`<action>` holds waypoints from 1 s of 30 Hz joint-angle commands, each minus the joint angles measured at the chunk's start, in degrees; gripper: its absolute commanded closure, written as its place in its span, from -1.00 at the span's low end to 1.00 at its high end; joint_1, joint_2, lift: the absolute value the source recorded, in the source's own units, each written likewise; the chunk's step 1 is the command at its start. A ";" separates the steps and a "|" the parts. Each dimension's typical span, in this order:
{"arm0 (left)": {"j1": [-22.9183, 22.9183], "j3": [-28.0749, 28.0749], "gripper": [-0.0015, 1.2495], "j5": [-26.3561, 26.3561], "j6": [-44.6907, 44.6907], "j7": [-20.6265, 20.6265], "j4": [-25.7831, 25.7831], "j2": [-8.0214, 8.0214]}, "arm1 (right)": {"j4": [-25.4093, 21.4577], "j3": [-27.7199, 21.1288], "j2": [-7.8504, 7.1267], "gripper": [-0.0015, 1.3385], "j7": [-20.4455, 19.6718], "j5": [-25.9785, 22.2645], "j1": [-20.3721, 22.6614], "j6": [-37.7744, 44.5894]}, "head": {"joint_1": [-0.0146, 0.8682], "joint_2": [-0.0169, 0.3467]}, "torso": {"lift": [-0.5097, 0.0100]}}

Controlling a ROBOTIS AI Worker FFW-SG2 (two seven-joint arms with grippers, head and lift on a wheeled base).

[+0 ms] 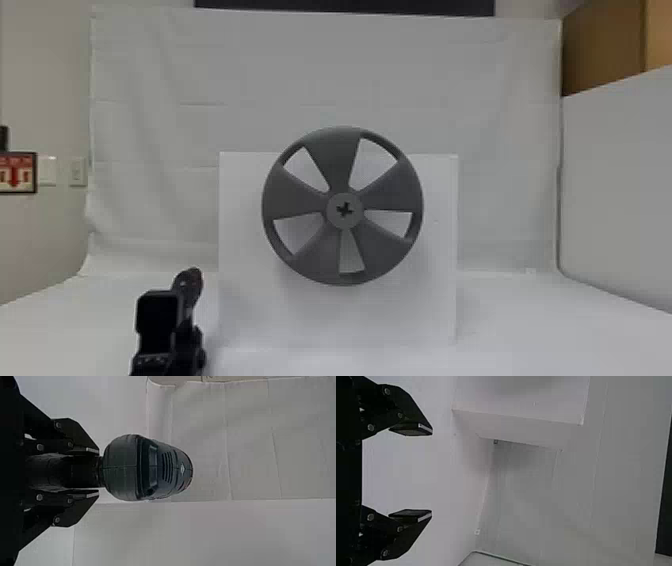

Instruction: Grasp the drill and bring into the middle of wheel

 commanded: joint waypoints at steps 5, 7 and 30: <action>0.31 0.05 0.73 0.37 -0.16 1.14 0.00 0.08 | 0.05 0.09 0.00 -0.22 0.00 0.00 -0.09 0.00 | -0.97 -0.91 | -0.60; 0.39 -0.03 0.74 0.01 -0.51 1.23 0.00 0.08 | 0.05 0.09 0.00 -0.22 0.00 0.00 -0.09 0.00 | -0.97 -0.91 | -0.60; 4.26 2.60 0.84 0.54 2.31 0.52 -9.94 1.14 | 0.14 -0.44 0.00 -0.22 0.00 -0.09 0.09 0.26 | -0.97 -0.91 | -0.60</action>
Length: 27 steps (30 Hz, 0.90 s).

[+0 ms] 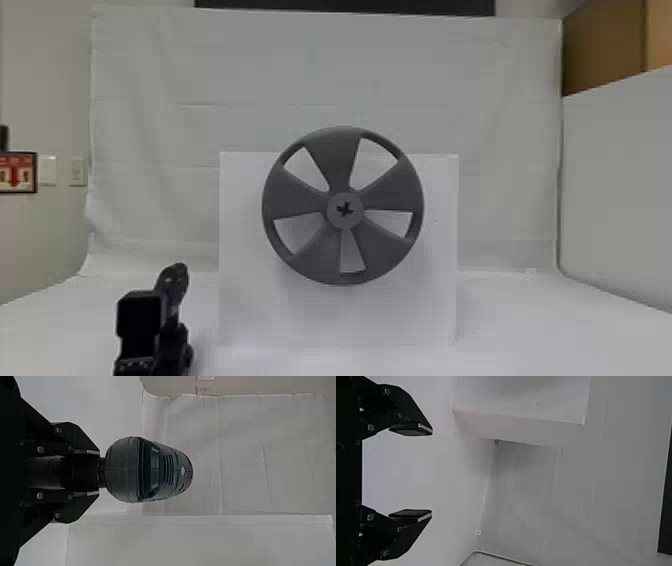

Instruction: Grasp the drill and bring into the middle of wheel

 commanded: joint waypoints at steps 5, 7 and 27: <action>3.01 2.82 0.84 0.05 6.57 -3.40 -10.94 0.85 | 0.00 -0.75 0.02 -0.22 0.00 -0.44 0.20 0.00 | -0.97 -0.91 | -0.60; 3.45 3.09 0.85 0.05 8.07 -4.37 -13.40 1.20 | 0.00 -0.93 0.11 -0.22 0.00 -0.53 0.28 0.00 | -0.97 -0.91 | -0.60; 8.90 5.46 0.87 5.59 20.72 -9.82 -36.17 3.14 | 0.00 -1.89 0.37 -0.22 0.00 -1.05 0.46 0.00 | -0.97 -0.91 | -0.60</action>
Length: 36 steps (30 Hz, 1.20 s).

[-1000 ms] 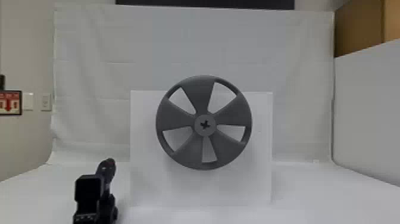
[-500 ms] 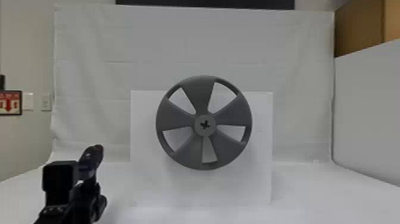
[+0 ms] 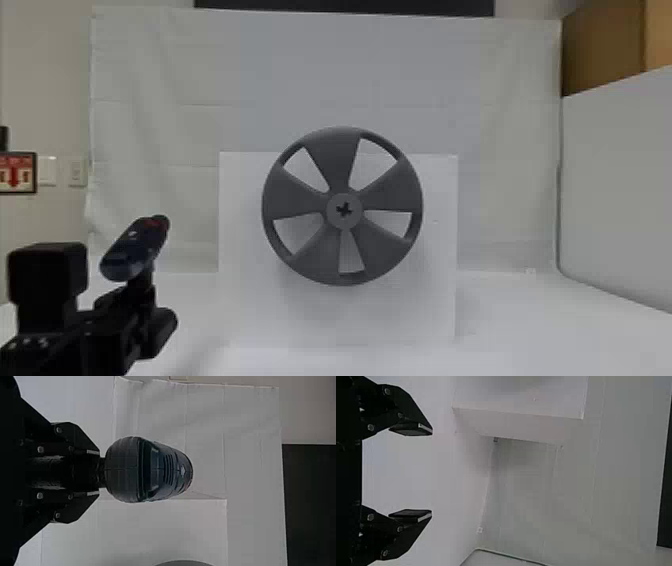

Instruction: Grasp the drill and bring into the middle of wheel

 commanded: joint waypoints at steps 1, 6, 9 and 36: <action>1.26 -0.29 0.89 2.09 2.55 0.00 -5.33 0.72 | 0.00 -0.31 0.07 -0.22 -0.01 -0.20 0.10 0.00 | -0.97 -0.91 | -0.60; 1.61 -1.52 0.89 4.64 2.72 0.00 -8.23 1.33 | 0.00 -0.40 0.16 -0.22 -0.01 -0.29 0.10 0.00 | -0.97 -0.91 | -0.60; 1.09 -3.45 0.89 5.52 2.72 -0.96 -8.84 1.95 | 0.00 -0.58 0.16 -0.22 -0.01 -0.29 0.19 0.00 | -0.97 -0.91 | -0.60; -4.80 -15.05 0.95 13.87 -0.18 -2.81 -5.85 4.67 | 0.00 -0.23 0.42 -0.22 -0.01 -0.02 0.10 0.18 | -0.97 -0.91 | -0.60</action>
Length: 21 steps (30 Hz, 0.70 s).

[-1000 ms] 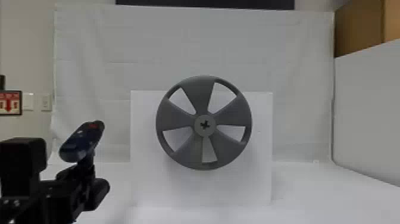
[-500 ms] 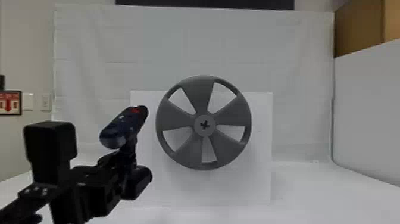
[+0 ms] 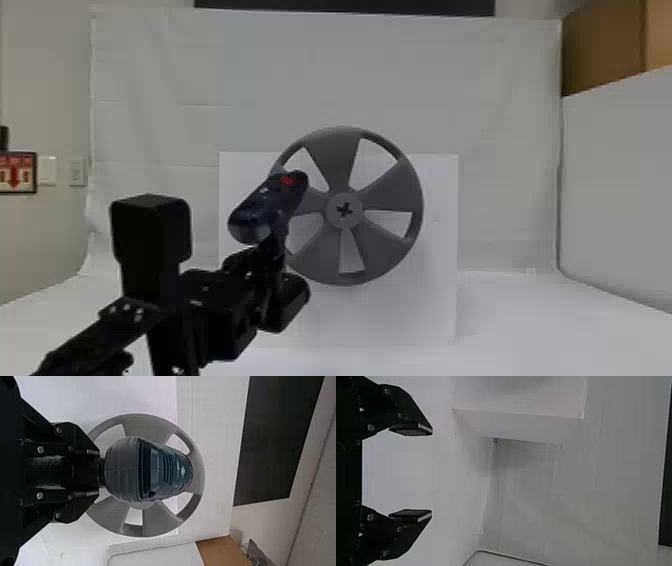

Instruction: Grasp the drill and bring into the middle of wheel

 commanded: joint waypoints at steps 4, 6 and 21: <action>-0.60 -2.02 0.95 1.43 -0.55 0.01 1.76 0.03 | 0.01 0.09 0.01 -0.22 0.00 0.18 0.00 0.00 | -0.97 -0.91 | -0.60; -0.77 -2.37 0.95 1.60 -0.64 -0.08 2.11 0.03 | 0.01 0.09 0.01 -0.22 0.00 0.18 0.00 0.00 | -0.97 -0.91 | -0.60; -4.03 -7.38 0.95 1.34 -0.64 0.01 6.76 -1.11 | 0.01 0.53 -0.07 -0.21 0.00 0.53 -0.09 0.18 | -0.97 -0.91 | -0.60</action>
